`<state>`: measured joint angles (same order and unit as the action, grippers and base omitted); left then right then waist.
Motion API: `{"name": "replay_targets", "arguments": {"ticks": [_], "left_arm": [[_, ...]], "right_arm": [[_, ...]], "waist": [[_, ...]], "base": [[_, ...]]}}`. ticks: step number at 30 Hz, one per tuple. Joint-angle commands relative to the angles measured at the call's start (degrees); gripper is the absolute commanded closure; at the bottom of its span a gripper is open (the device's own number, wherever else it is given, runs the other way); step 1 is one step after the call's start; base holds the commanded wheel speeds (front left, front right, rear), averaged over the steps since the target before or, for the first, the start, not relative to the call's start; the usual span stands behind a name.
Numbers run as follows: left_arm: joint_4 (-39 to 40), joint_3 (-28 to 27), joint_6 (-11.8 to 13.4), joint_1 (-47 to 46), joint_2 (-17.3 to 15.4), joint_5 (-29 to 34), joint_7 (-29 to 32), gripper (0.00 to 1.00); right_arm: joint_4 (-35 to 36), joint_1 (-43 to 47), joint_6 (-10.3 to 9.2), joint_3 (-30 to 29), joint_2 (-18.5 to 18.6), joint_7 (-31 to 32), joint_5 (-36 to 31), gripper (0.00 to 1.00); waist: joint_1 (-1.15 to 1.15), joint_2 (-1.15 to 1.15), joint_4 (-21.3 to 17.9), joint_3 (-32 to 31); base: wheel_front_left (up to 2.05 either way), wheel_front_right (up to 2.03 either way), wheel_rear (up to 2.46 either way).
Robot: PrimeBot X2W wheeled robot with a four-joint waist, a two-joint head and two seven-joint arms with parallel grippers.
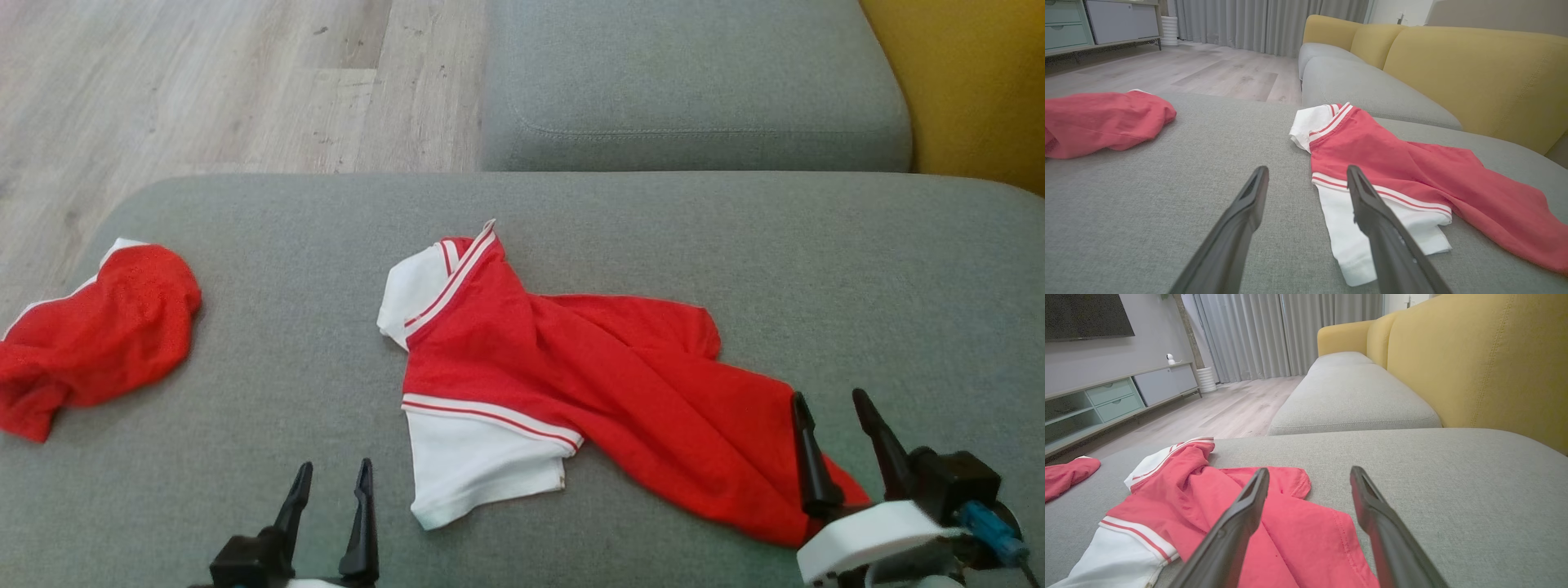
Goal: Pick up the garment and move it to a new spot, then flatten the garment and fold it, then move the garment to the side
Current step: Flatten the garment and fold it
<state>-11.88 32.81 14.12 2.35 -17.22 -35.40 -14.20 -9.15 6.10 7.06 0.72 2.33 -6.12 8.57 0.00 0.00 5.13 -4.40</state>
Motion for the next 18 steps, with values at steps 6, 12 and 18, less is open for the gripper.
{"name": "replay_targets", "arguments": {"ticks": [6, 12, 18], "left_arm": [[1.68, -2.92, 0.61, -2.10, -0.09, -0.30, -0.54, 0.00], [1.74, -2.81, 0.82, -2.17, -0.15, -0.22, -0.55, 0.00], [1.90, -2.45, 0.85, -2.32, -0.25, -0.24, -0.07, 0.00]], "right_arm": [[0.60, -3.53, 0.43, 1.62, 0.54, -1.21, -0.41, 0.00], [0.13, -3.77, 0.43, 1.59, 0.54, -1.38, -0.60, 0.00], [0.03, -3.88, 0.43, 1.72, 0.54, -1.33, -0.74, 0.00]], "waist": [[0.00, 0.00, -0.08, -0.02], [0.00, 0.00, -0.10, 0.12], [0.00, 0.00, -0.37, 0.53]], "base": [[0.00, 0.00, 0.00], [0.00, 0.00, 0.00], [0.00, 0.00, 0.00]]}}
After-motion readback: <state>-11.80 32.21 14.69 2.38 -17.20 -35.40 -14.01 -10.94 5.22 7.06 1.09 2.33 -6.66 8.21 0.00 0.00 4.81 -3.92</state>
